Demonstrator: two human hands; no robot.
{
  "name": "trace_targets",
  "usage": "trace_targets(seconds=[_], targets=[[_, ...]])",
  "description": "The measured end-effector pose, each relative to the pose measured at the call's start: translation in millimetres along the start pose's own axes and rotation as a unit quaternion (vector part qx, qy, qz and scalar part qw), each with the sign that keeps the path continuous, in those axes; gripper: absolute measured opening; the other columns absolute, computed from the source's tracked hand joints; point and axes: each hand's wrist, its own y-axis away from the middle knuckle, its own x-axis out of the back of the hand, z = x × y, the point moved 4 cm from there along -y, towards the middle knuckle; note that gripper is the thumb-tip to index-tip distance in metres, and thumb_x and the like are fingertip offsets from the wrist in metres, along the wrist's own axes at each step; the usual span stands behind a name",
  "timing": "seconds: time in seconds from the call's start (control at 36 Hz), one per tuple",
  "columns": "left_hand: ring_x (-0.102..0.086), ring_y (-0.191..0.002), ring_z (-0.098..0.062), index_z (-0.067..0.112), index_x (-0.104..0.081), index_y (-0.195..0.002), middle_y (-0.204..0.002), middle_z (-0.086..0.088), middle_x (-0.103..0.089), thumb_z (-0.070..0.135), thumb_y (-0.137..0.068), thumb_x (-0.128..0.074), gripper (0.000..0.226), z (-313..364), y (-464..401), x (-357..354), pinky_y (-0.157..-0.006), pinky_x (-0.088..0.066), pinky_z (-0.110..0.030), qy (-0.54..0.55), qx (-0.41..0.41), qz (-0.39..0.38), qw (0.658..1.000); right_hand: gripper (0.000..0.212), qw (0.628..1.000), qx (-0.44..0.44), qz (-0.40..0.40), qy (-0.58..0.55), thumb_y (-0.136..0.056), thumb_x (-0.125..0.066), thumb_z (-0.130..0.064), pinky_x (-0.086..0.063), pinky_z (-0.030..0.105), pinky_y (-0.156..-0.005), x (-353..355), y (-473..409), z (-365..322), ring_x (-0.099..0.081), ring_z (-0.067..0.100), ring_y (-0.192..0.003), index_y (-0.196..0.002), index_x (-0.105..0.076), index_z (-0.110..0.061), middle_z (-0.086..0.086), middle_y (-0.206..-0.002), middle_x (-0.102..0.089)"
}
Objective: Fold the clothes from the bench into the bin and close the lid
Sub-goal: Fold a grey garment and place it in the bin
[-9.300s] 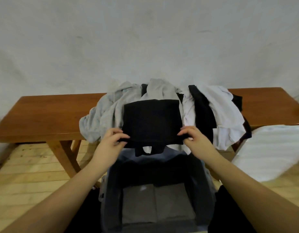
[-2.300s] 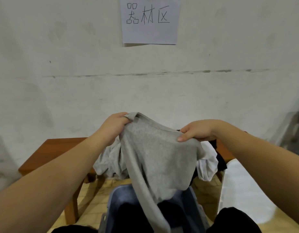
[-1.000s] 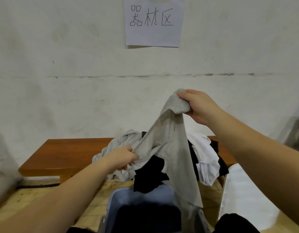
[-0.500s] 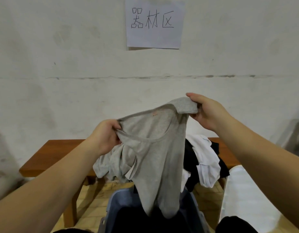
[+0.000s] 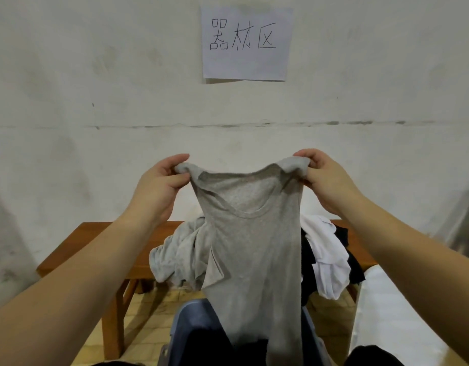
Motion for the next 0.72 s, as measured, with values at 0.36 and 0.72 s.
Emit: trace_targets(seconds=[0.36,0.72], targets=[[-0.054,-0.083,-0.017,0.024,-0.063,-0.085,-0.095,0.002,-0.058,0.028,-0.094,-0.063,0.01,28,1,-9,-0.07,-0.041,-0.031,-0.345,-0.117,0.069,0.929,0.027,0.976,0.053,0.071,0.2,-0.097,-0.06,-0.032,-0.038,0.03,-0.068,10,12,-30,-0.05,0.017,-0.069,-0.079,-0.059,-0.012,0.001,-0.089,-0.054],[-0.051,-0.067,-0.011,0.018,-0.059,-0.082,-0.072,0.006,-0.058,0.018,-0.097,-0.06,0.015,26,3,-31,-0.066,-0.041,-0.027,-0.07,0.015,-0.059,0.996,0.019,0.961,0.04,-0.03,0.273,-0.092,-0.065,-0.041,-0.036,0.022,-0.06,-10,11,-36,-0.049,-0.006,-0.054,-0.082,-0.069,-0.025,-0.021,-0.062,-0.059]])
